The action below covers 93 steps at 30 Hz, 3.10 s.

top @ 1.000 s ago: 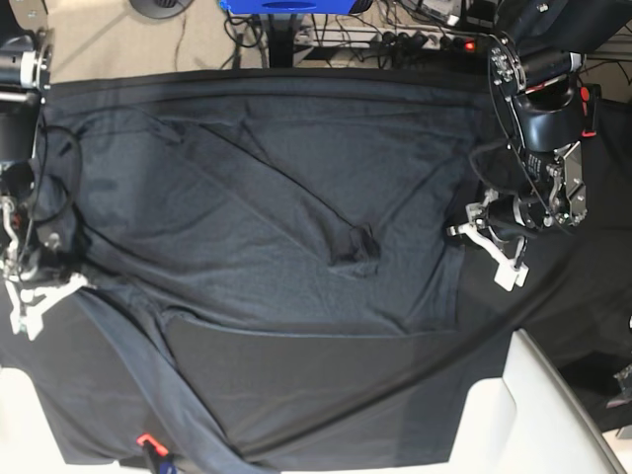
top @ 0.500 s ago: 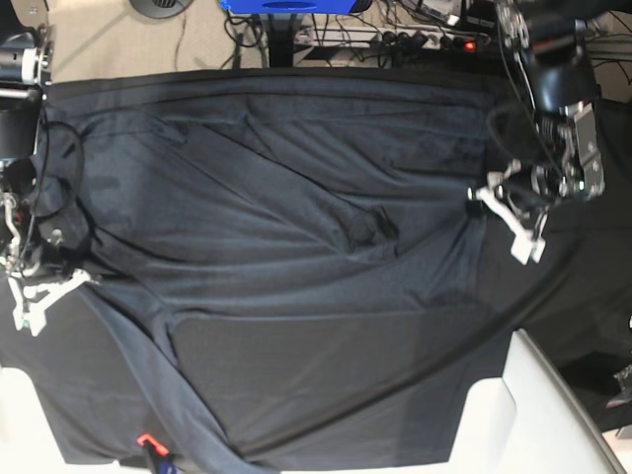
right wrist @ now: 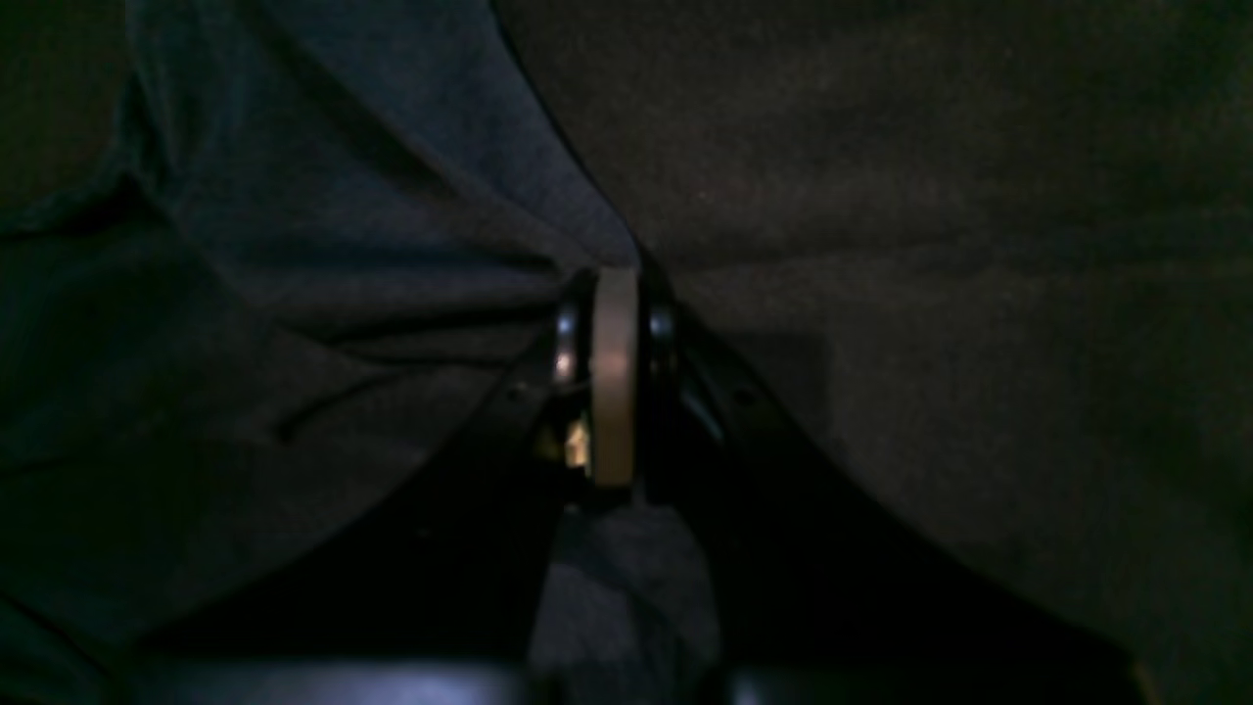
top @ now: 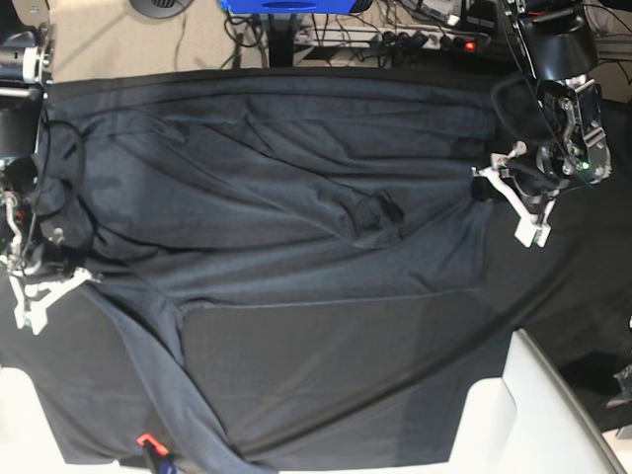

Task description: Fold the T-shirt properly

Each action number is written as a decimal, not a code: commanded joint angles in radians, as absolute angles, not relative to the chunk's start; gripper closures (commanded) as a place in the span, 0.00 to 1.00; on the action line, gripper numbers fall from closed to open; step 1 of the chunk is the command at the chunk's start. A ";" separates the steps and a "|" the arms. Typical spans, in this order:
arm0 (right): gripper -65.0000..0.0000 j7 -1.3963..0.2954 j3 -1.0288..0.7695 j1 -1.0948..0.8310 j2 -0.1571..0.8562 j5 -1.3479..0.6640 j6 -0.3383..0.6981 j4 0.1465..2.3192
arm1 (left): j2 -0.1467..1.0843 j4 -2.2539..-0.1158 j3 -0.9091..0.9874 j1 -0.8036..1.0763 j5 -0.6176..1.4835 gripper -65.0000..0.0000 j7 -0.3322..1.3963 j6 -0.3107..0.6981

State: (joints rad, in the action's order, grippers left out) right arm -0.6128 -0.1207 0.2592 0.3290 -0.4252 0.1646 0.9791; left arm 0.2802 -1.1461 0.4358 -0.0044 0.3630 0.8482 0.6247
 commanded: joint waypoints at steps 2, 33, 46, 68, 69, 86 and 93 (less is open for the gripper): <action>1.00 -0.595 -0.125 0.278 0.344 -0.429 0.163 0.995 | 0.302 -1.199 0.441 -0.019 0.369 0.50 0.851 0.624; 1.00 -0.595 -0.127 0.277 0.352 -0.429 0.166 0.995 | 0.300 -0.533 0.573 -0.556 0.139 0.33 0.688 0.590; 1.00 -0.595 -0.127 0.277 0.371 -0.429 0.168 0.995 | 0.306 -0.456 0.573 -0.572 0.137 0.33 0.593 0.527; 1.00 -0.595 -0.128 0.275 0.371 -0.429 0.170 0.995 | 0.214 -0.355 0.374 -0.630 0.150 0.34 0.433 0.438; 1.00 -0.595 -0.128 0.275 0.371 -0.429 0.170 0.995 | 0.217 -0.318 0.374 -0.642 0.147 0.34 0.415 0.438; 1.00 -0.587 -0.125 0.282 0.367 -0.429 0.170 1.000 | 0.222 -0.512 0.384 -0.642 0.150 1.00 0.555 0.374; 1.00 -0.588 -0.124 0.278 0.372 -0.427 0.170 1.133 | 0.222 -0.809 0.384 -0.572 0.150 1.00 0.722 0.392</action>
State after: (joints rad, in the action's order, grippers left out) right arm -0.6022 -0.1196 0.2592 0.3500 -0.4294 0.1730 1.1194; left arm 0.2077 -0.7944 0.3836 -0.5449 0.1448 0.7368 0.3927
